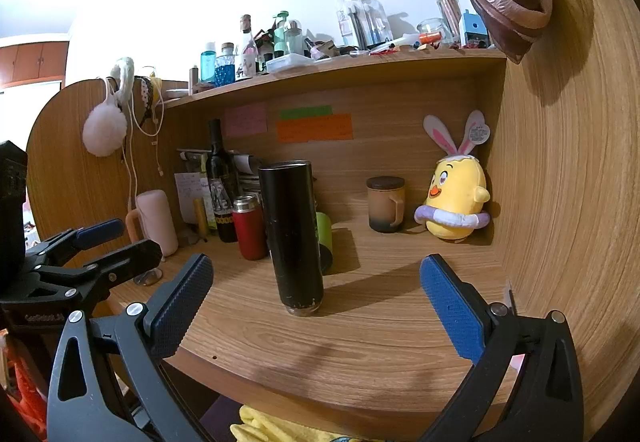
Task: Flip cup upside down
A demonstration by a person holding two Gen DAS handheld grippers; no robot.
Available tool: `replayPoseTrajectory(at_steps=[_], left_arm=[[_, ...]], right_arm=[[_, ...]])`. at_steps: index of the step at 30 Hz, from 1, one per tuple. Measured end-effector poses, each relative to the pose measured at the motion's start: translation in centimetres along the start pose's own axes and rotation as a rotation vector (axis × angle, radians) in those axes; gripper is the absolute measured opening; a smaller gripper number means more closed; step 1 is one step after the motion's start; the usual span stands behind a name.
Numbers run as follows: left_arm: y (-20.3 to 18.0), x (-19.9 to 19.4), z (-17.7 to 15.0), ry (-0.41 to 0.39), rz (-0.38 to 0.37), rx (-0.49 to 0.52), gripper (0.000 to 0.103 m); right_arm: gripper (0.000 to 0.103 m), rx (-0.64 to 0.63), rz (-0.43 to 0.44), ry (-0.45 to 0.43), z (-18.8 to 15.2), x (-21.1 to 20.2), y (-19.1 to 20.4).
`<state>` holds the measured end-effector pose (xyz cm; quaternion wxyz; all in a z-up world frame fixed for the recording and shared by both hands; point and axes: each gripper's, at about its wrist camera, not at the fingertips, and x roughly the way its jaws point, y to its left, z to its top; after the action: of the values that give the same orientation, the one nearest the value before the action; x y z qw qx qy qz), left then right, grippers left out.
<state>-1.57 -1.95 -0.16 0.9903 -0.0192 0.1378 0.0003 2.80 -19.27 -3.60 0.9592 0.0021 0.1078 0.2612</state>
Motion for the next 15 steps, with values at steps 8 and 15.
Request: replayPoseTrajectory(at_steps=[8, 15], left_arm=[[-0.04, 0.09, 0.03, 0.002, -0.004, -0.001, 0.103], [-0.24, 0.15, 0.02, 0.008, -0.014, 0.006, 0.103]], right_arm=[[0.103, 0.0, 0.0, 0.0, 0.03, -0.01, -0.02], [0.103, 0.003, 0.0, -0.002, 0.02, -0.1, -0.13]])
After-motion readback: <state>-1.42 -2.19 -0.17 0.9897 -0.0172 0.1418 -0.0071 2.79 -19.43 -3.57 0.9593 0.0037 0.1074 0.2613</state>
